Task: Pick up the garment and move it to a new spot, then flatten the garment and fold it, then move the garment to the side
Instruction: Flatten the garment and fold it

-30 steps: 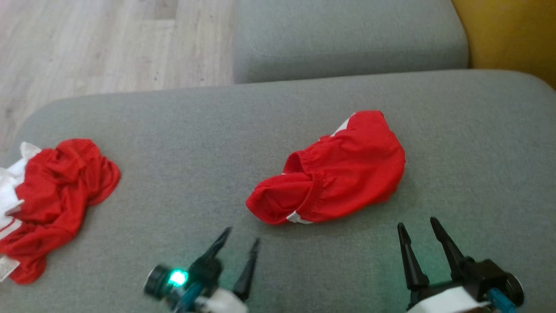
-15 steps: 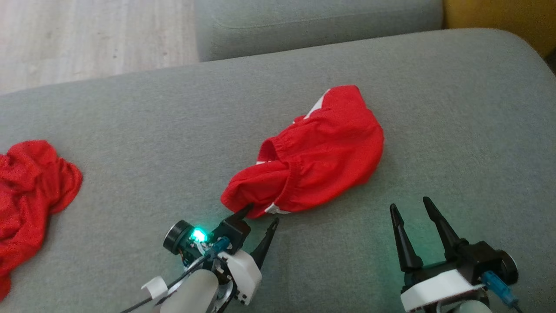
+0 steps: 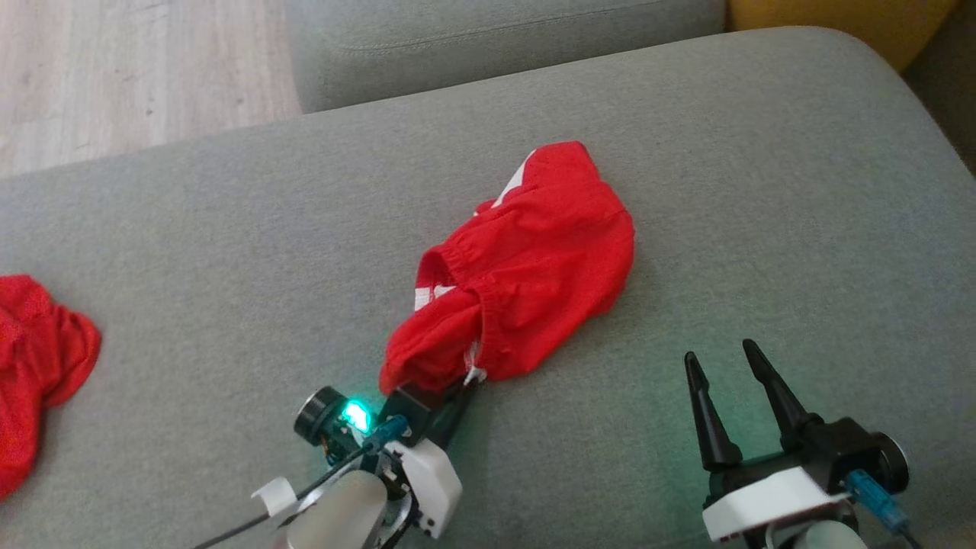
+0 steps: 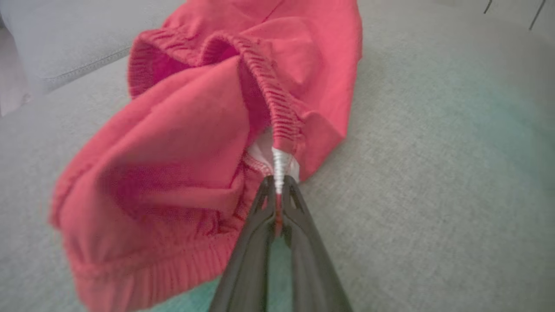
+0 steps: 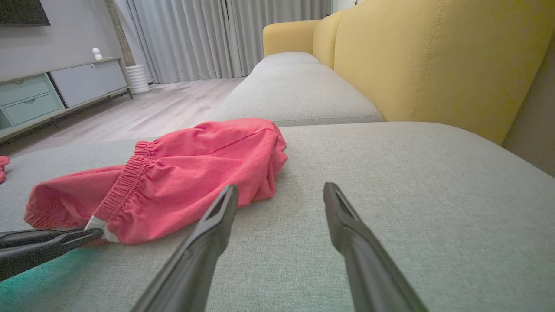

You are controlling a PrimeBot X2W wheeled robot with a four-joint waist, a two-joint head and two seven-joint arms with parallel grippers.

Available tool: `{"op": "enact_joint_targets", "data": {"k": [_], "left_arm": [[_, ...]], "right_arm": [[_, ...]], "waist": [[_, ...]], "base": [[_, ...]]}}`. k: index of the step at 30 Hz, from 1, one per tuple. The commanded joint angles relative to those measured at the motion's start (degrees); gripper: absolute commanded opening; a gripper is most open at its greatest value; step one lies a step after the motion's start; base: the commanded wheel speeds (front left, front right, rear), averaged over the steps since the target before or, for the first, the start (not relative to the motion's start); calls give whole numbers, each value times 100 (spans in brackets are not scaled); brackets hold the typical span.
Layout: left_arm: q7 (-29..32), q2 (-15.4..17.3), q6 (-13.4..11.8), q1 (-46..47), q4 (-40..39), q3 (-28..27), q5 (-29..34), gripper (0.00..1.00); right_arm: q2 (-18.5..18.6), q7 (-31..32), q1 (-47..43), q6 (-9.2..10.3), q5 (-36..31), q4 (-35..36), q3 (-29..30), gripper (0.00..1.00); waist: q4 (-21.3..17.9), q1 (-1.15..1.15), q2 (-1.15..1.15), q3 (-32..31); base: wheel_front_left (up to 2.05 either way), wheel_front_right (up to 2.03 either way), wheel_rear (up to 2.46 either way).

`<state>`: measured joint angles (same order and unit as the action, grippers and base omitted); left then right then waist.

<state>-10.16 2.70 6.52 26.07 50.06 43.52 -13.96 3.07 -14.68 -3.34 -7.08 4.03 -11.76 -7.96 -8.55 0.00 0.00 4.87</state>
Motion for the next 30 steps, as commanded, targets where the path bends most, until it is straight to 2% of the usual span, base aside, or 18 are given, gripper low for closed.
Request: {"op": "enact_joint_targets", "data": {"k": [1, 7, 12, 15, 20, 24, 30], "left_arm": [[-29, 18, 36, 320, -160, -43, -94, 0], [112, 18, 92, 736, -640, 466, -656, 0], [287, 30, 95, 1621, -1456, 1006, -1540, 0], [234, 127, 95, 2361, -1853, 973, -2124, 0], [197, 480, 96, 3216, -2121, 790, -2894, 0], [274, 861, 96, 2980, -2191, 867, -3411, 0], [185, 1418, 96, 1518, -2105, 1116, -3923, 0]], "right_arm": [[37, -32, 235, -41, 14, 159, -150, 100], [1, -32, 268, -41, 78, 159, -230, 100], [-14, -32, 182, -41, 130, 110, -265, 100], [-16, -32, 145, -41, 181, 98, -281, 100], [-18, -32, 108, -41, 236, 140, -267, 100], [-18, -32, 11, -41, 293, 217, -195, 100], [-19, -32, -109, -41, 379, 295, -133, 100]], "waist": [[-81, 0, 0, -23], [-457, 0, 0, -195], [-666, 0, 0, -377], [-707, 0, 0, -451], [-642, 0, 0, -565], [-441, 0, 0, -614], [-43, 0, 0, -548]], "base": [[0, 0, 0], [0, 0, 0], [0, 0, 0], [0, 0, 0], [0, 0, 0], [0, 0, 0], [0, 0, 0]]}}
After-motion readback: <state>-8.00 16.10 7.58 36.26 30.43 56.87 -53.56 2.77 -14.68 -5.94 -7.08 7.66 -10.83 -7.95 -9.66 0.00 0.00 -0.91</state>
